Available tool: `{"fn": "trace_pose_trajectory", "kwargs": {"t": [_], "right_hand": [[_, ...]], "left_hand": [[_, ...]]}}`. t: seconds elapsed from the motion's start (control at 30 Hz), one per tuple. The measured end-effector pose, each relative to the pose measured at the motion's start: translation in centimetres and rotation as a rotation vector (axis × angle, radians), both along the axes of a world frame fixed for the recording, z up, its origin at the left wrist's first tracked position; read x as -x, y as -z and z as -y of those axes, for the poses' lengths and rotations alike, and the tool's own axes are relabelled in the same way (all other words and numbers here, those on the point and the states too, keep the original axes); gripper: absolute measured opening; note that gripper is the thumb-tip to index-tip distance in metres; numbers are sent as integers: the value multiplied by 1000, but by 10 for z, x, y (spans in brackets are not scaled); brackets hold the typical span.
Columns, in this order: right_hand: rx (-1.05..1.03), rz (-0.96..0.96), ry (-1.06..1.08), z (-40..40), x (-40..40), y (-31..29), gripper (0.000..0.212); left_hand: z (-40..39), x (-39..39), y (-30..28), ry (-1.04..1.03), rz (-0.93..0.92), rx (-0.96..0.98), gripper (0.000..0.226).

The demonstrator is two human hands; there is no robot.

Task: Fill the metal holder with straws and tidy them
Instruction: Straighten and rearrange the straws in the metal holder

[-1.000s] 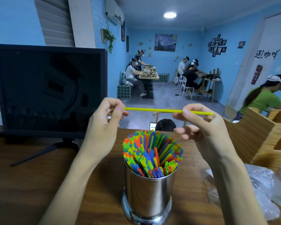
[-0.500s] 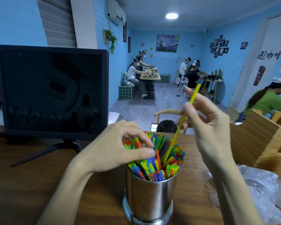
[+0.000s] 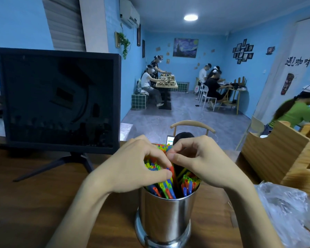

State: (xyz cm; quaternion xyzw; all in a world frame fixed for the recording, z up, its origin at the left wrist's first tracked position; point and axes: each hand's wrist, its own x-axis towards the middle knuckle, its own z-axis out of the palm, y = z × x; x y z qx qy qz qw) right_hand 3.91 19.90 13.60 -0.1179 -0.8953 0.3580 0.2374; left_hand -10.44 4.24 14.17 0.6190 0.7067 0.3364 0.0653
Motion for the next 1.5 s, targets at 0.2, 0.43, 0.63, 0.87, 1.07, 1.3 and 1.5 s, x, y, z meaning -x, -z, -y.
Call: {"fn": "trace_pose_trajectory", "kwargs": {"t": [0.2, 0.43, 0.63, 0.87, 1.07, 1.3, 1.5], "right_hand": [[37, -2, -40, -2, 1, 1, 17], [46, -4, -42, -4, 1, 1, 31], [141, -60, -98, -2, 0, -1, 23], [181, -54, -196, 5, 0, -4, 25], [94, -96, -113, 4, 7, 2, 12], [126, -47, -103, 5, 7, 3, 23], [132, -82, -90, 1, 5, 2, 24]], "left_hand": [[-1, -10, -3, -67, -18, -45, 22], [-9, -14, 1, -150, -113, -212, 3], [-4, 5, -7, -193, -49, -476, 9], [-10, 9, -1, -214, 125, -529, 16], [-17, 2, 1, -135, 340, -568, 15], [-23, 0, 5, -107, 415, -579, 16], [-21, -5, 0, -28, 543, -521, 31]]}}
